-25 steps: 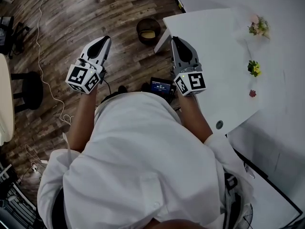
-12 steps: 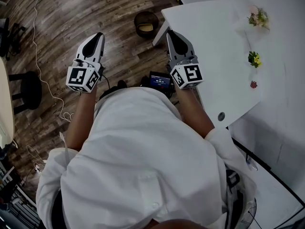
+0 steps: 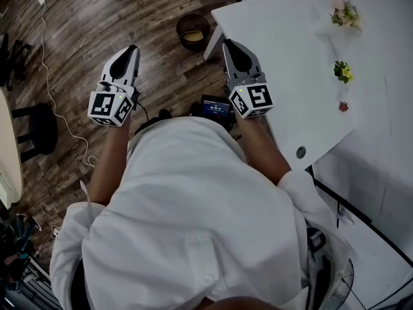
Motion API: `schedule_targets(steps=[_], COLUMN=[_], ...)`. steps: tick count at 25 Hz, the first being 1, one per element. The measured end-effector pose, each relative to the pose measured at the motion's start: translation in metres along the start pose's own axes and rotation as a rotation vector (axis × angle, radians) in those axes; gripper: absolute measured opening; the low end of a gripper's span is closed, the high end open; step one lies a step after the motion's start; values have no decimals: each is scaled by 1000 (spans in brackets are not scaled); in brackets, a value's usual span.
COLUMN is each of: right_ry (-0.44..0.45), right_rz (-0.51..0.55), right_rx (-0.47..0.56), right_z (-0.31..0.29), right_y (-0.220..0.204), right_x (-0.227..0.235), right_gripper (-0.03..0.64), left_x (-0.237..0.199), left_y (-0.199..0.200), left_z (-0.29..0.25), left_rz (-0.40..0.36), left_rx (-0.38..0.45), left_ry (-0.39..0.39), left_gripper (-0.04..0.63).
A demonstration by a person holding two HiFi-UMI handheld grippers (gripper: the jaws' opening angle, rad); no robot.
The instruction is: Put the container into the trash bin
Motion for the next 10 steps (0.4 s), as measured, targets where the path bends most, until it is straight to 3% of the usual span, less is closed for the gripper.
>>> schedule_targets(steps=[10], right_ry=[4], right_rz=[-18], right_rx=[-11], right_z=[4], right_y=[-9], right_x=[14], right_gripper=[44], left_x=[14], left_y=[-4], left_z=[-12], left_rz=[12], left_rx=[-9], left_ry=[-8], left_gripper=[15])
Point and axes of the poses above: the fingertips, and each gripper's own axes: z backward along the fingers, x to its right, y out of its top, the point moved 5 cm from there along z, backward along the fingers, and after that the axes turned 1 degree about -y, right-handed, at the moved point
